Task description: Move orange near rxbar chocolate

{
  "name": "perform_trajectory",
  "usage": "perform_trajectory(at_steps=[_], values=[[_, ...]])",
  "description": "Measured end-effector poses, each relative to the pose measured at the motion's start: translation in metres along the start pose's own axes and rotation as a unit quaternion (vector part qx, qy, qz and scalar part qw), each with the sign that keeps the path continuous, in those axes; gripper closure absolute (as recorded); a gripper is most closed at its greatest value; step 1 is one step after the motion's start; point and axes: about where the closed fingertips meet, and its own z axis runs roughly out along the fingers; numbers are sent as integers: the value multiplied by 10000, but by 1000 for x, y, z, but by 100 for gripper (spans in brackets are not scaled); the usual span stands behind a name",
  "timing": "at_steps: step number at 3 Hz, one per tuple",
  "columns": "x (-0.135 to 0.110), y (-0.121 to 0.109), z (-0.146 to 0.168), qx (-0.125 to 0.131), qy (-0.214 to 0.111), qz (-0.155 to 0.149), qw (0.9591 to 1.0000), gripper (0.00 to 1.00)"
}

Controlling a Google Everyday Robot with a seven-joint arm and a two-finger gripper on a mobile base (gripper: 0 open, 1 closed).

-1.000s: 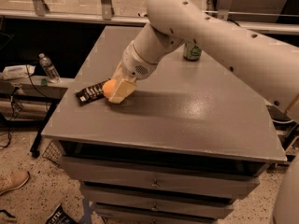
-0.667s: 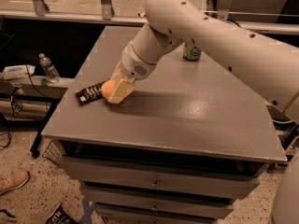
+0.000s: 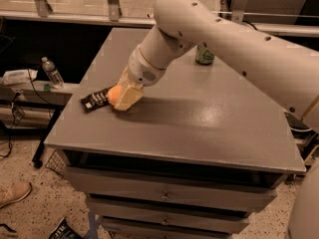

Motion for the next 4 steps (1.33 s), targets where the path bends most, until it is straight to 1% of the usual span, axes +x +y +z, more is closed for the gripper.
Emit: perform_trajectory(at_steps=[1,2,3,4], values=[[-1,1,2,-15,1,-7,10000,12],[-1,1,3,-32,3,-14,10000,0],[-1,1,3,-32,3,-14,10000,0],[20,-4,-13,102,143,126,9998,0]])
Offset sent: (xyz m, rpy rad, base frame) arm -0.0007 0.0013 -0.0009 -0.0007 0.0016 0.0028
